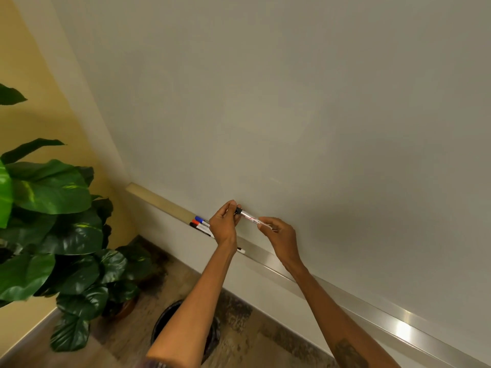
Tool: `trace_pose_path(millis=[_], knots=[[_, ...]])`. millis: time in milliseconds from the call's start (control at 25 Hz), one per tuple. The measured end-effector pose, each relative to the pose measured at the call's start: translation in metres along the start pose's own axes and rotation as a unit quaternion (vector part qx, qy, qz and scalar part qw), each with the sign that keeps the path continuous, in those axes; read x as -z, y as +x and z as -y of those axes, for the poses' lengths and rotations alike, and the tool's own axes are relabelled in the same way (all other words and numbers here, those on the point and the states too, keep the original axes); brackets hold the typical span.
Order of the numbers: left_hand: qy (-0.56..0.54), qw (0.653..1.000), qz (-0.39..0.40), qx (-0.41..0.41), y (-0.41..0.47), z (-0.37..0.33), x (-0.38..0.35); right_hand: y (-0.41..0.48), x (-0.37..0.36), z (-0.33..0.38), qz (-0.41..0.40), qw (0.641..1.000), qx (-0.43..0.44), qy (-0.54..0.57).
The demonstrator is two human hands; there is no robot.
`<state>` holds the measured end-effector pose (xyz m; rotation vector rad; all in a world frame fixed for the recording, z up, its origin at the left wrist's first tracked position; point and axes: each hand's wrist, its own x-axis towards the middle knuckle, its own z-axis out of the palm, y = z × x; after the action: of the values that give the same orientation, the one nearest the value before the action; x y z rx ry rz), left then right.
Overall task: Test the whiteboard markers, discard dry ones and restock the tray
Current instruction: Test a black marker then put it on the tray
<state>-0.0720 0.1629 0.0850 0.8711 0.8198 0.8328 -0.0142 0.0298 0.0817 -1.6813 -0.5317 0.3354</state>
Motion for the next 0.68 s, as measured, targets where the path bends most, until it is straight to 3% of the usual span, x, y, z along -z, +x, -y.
trace_pose_path(millis=[240, 680], knots=[[0.091, 0.992, -0.069, 0.054, 0.044, 0.031, 0.042, 0.025, -0.038, -0.058, 0.106, 0.955, 0.038, -0.274], [0.215, 0.959, -0.008, 0.182, 0.092, 0.091, 0.09, 0.056, -0.083, -0.149, 0.074, 0.915, -0.032, -0.396]])
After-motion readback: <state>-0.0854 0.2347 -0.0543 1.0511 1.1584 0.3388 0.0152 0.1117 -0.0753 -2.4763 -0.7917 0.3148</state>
